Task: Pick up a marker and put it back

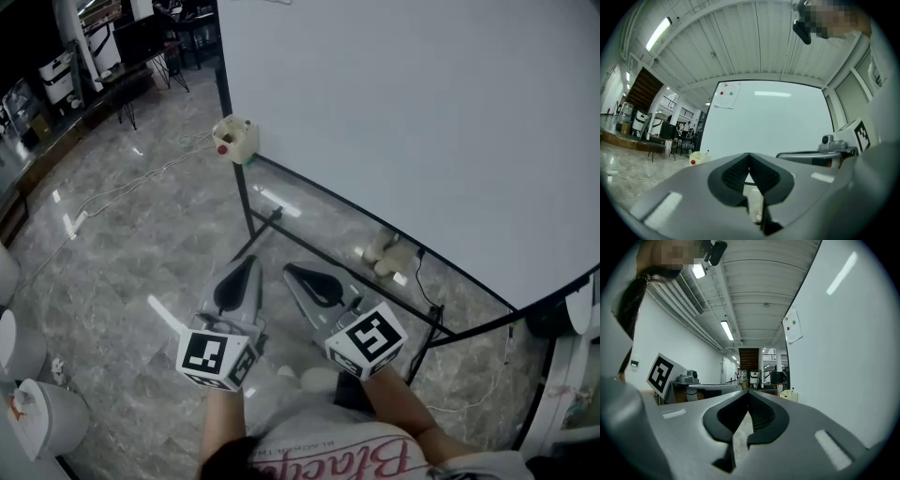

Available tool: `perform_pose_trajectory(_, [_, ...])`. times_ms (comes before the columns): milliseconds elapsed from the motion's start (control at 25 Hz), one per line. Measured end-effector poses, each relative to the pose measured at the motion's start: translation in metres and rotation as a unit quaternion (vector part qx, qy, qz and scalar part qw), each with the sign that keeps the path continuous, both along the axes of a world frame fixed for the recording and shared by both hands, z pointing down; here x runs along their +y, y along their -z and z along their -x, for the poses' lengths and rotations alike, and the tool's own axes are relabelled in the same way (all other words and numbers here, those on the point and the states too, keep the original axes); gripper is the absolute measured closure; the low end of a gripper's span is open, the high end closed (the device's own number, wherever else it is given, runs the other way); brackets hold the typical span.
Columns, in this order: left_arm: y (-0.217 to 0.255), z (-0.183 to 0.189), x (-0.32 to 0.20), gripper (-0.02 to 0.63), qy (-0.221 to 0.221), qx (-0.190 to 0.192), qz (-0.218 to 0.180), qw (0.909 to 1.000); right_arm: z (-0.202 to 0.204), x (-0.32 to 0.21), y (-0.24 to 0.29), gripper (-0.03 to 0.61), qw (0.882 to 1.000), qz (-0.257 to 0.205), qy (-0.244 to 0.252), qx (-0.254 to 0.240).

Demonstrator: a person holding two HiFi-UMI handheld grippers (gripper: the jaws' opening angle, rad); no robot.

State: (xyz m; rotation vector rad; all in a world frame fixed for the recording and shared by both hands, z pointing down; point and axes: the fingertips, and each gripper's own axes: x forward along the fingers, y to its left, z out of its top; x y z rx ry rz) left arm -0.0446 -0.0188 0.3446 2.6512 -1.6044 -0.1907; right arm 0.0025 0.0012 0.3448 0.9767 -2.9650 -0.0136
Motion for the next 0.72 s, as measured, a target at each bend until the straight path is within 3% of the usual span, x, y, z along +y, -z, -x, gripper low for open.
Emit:
perform_pose_trajectory(400, [-0.011,0.022,-0.05,0.614,0.0,0.004,0.015,0.9999,0.018,-0.054,-0.008,0.577,1.0,0.012,0.0,-0.016])
perform_pose_trajectory(720, [-0.01,0.036,-0.113,0.614,0.004,-0.009,0.017,0.9998,0.033,-0.128,-0.01,0.577,1.0,0.017,-0.003,-0.021])
